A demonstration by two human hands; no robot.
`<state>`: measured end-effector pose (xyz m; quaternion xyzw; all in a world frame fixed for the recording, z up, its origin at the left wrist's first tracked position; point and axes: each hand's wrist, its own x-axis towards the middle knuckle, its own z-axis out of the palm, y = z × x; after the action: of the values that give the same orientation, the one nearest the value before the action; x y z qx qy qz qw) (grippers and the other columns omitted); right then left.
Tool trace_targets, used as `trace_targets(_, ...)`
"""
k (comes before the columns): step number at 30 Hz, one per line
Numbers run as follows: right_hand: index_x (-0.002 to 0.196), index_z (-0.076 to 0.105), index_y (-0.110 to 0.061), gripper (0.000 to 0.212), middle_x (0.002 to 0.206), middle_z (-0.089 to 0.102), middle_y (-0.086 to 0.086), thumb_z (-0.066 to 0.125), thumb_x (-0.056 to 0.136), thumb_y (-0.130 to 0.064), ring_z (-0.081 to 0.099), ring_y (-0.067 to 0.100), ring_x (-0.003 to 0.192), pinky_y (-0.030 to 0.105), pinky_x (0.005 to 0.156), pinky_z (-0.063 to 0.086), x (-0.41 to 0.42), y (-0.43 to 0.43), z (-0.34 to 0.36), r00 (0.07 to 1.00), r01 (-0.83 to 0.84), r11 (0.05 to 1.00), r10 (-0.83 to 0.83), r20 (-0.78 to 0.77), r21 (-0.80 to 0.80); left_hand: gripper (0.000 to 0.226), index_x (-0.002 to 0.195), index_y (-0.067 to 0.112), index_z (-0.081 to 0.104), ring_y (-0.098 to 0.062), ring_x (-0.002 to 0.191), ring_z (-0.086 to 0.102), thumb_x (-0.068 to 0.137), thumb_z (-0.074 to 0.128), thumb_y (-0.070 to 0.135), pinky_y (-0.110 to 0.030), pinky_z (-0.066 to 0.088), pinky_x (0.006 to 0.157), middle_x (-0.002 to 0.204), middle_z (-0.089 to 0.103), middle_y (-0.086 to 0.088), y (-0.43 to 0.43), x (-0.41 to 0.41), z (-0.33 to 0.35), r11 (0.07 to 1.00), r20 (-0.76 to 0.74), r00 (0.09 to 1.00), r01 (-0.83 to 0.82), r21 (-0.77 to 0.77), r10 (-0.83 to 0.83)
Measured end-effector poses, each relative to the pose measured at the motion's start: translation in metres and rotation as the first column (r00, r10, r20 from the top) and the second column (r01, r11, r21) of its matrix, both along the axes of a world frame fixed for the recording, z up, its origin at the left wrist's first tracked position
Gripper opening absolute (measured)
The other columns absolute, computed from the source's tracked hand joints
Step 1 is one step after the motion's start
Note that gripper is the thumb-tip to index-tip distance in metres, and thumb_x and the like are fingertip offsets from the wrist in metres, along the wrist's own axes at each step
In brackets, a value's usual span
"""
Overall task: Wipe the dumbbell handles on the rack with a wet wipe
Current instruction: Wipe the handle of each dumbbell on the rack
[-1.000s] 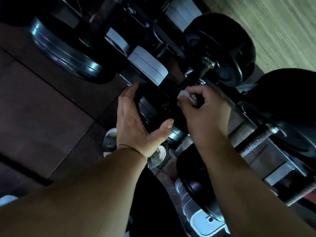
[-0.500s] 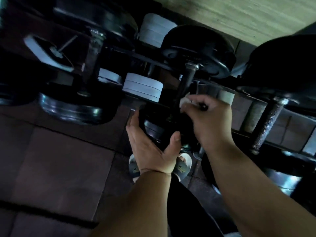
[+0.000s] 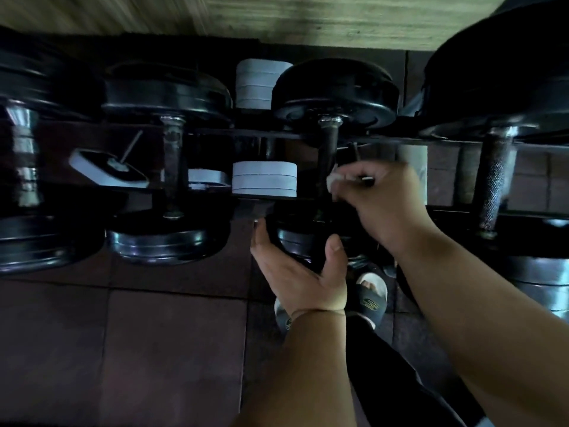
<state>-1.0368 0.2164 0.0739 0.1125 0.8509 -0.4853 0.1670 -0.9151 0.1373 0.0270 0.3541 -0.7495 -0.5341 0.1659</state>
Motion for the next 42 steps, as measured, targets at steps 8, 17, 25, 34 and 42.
trace_targets(8, 0.080, 0.078, -0.014, 0.005, 0.080, 0.076, -0.007, 0.080, 0.080, -0.018, 0.070, -0.001, 0.075, 0.019, 0.072, 0.058, -0.006, -0.012, -0.003, 0.980, -0.015, 0.999, 0.023, -0.198, 0.043, 0.108, 0.153, 0.016, 0.031, -0.027, 0.134, 0.053, 0.076, 0.058, 0.087, -0.054, 0.049, 0.107, 0.144, 0.049, -0.007, 0.000, -0.001, -0.002, 0.999, -0.003, 0.999, -0.033, 0.010, 0.033)
trace_targets(17, 0.083, 0.077, -0.021, 0.002, 0.075, 0.070, -0.015, 0.078, 0.081, -0.021, 0.064, -0.010, 0.068, 0.008, 0.063, 0.049, -0.004, -0.018, 0.037, 0.948, -0.293, 0.939, 0.310, -0.071, 0.178, 0.112, 0.155, 0.008, 0.032, -0.028, 0.151, 0.033, 0.075, 0.053, 0.083, -0.050, 0.021, 0.129, 0.157, 0.039, -0.011, -0.017, 0.004, 0.031, 0.964, 0.271, 0.952, 0.196, -0.177, -0.144)
trace_targets(25, 0.083, 0.074, -0.027, 0.005, 0.074, 0.071, -0.014, 0.079, 0.084, -0.026, 0.067, 0.004, 0.067, 0.023, 0.066, 0.055, 0.030, -0.085, 0.063, 0.962, -0.251, 0.968, 0.250, -0.110, 0.003, 0.089, 0.153, 0.007, 0.036, -0.034, 0.153, 0.027, 0.088, 0.054, 0.066, -0.060, 0.013, 0.128, 0.161, 0.035, -0.015, -0.138, 0.000, 0.067, 0.860, 0.216, 0.964, -0.025, -0.509, 0.155)
trace_targets(34, 0.091, 0.074, -0.025, 0.008, 0.087, 0.072, -0.014, 0.079, 0.086, -0.022, 0.068, -0.005, 0.078, 0.012, 0.069, 0.055, 0.022, -0.118, 0.044, 0.916, -0.399, 0.916, 0.396, -0.056, -0.050, 0.061, 0.119, 0.013, 0.068, -0.033, 0.126, 0.055, 0.083, 0.052, 0.060, -0.052, 0.041, 0.114, 0.136, 0.060, -0.008, -0.191, -0.007, 0.030, 0.899, 0.255, 0.941, -0.095, -0.428, 0.220)
trace_targets(42, 0.103, 0.068, -0.014, 0.026, 0.085, 0.075, -0.005, 0.082, 0.083, -0.022, 0.073, 0.005, 0.075, 0.024, 0.071, 0.062, -0.018, -0.176, 0.010, 0.988, -0.152, 0.980, 0.151, -0.015, -0.126, 0.052, 0.118, 0.007, 0.069, -0.033, 0.129, 0.053, 0.085, 0.060, 0.047, -0.035, 0.041, 0.105, 0.135, 0.059, -0.014, -0.192, -0.007, 0.022, 0.879, 0.167, 0.959, -0.129, -0.459, 0.228)
